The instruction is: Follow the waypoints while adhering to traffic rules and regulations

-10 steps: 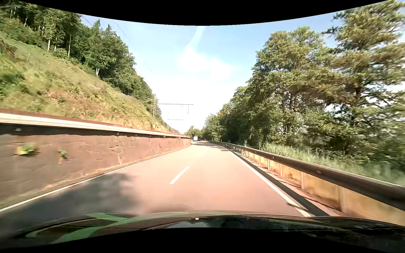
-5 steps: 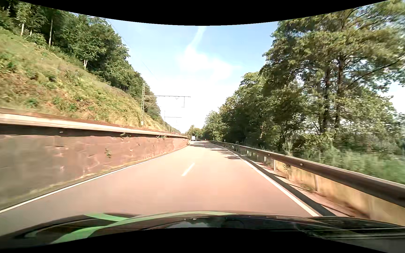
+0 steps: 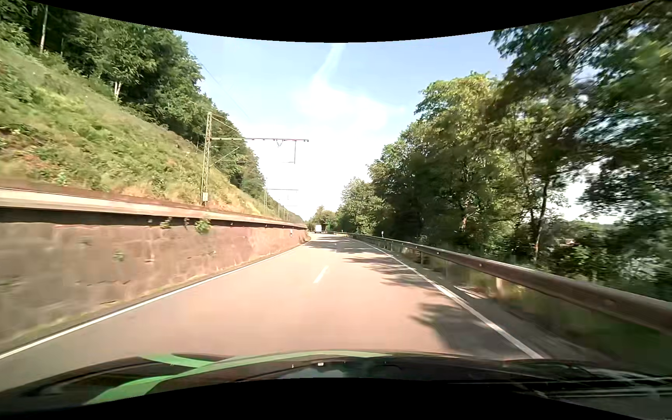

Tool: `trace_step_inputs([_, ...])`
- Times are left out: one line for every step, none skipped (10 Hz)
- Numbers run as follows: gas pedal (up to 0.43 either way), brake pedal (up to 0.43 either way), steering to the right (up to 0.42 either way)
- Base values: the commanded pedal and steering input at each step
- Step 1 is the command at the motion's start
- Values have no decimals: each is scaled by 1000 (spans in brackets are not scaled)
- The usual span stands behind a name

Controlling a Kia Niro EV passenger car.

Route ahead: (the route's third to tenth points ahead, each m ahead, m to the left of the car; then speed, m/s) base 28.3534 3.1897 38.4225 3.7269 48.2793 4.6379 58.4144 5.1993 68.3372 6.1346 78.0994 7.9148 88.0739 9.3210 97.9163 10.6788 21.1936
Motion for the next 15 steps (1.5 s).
trace_step_inputs([197,0,-6])
trace_step_inputs([209,0,-8])
trace_step_inputs([228,0,-9])
trace_step_inputs([240,0,-10])
trace_step_inputs([240,0,-10])
trace_step_inputs([240,0,-10])
trace_step_inputs([248,0,-10])
trace_step_inputs([248,0,-11])
trace_step_inputs([248,0,-11])
trace_step_inputs([248,0,-11])
trace_step_inputs([248,0,-11])
trace_step_inputs([248,0,-11])
trace_step_inputs([248,0,-11])
trace_step_inputs([248,0,-11])
trace_step_inputs([248,0,-11])
